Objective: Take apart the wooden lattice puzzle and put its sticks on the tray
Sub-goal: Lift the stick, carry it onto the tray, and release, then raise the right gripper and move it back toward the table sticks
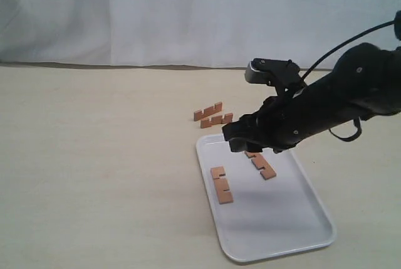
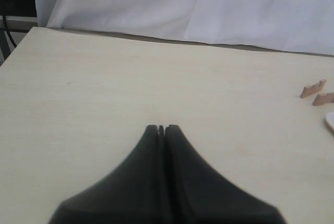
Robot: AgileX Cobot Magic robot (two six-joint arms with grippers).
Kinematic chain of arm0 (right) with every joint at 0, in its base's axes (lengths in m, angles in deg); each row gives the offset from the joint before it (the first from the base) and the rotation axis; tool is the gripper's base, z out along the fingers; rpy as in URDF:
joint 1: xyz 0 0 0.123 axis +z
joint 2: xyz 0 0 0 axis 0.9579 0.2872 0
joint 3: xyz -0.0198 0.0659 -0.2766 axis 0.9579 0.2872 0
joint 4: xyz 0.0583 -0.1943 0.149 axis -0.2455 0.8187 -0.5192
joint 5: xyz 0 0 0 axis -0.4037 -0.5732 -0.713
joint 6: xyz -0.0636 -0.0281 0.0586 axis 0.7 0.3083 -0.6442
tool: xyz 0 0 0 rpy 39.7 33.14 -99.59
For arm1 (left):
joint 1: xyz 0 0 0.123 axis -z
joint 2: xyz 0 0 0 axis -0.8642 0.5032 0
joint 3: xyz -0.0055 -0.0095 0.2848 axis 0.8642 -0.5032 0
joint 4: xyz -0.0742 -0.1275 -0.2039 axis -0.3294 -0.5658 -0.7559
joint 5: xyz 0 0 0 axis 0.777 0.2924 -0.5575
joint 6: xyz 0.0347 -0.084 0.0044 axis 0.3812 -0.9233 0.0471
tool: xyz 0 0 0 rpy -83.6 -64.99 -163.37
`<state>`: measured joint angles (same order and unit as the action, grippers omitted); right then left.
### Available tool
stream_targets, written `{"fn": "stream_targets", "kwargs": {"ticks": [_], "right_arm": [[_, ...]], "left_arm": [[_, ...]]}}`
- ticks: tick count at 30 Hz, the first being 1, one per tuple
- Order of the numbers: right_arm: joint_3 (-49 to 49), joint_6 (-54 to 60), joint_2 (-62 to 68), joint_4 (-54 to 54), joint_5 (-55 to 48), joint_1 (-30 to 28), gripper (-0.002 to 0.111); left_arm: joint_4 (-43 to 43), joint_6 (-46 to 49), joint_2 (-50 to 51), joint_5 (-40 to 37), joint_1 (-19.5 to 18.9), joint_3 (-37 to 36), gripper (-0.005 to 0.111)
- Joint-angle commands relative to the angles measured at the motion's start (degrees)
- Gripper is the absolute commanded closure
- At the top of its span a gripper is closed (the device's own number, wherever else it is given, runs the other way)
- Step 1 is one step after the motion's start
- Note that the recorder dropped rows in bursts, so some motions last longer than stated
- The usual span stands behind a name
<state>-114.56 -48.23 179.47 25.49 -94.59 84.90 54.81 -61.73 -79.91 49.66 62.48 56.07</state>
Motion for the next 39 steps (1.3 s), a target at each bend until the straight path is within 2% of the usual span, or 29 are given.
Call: {"fn": "stream_targets", "kwargs": {"ticks": [1,6,9,12,20,31,33,39], "right_arm": [[-0.8,-0.6,-3.9,12.2,-5.2,-0.3,0.062],[-0.9,-11.6,-4.4,32.4,-12.5,-0.3,0.062],[-0.9,-15.4,-4.4,38.0,-14.4,-0.3,0.062],[-0.9,-15.4,-4.4,38.4,-14.2,-0.3,0.062],[-0.9,-14.9,-4.4,38.4,-5.9,-0.3,0.062],[-1.1,-14.9,-4.2,34.5,11.6,-0.1,0.062],[-2.9,-14.9,-3.3,34.5,11.2,-0.1,0.062],[-15.5,-14.8,4.9,34.5,-0.4,-0.1,0.062]], "left_arm": [[0.1,-0.2,-0.1,0.7,-0.1,-0.2,0.107],[0.1,-0.2,-0.1,0.7,-0.1,-0.2,0.107],[0.1,-0.2,-0.1,0.7,-0.1,-0.2,0.107],[0.1,-0.2,-0.1,0.7,-0.1,-0.2,0.107],[0.1,-0.2,-0.1,0.7,-0.1,-0.2,0.107],[0.1,-0.2,-0.1,0.6,-0.1,-0.2,0.107],[0.1,-0.2,-0.1,0.6,-0.1,-0.2,0.107],[0.1,-0.2,-0.1,0.7,-0.1,-0.2,0.107]]}}
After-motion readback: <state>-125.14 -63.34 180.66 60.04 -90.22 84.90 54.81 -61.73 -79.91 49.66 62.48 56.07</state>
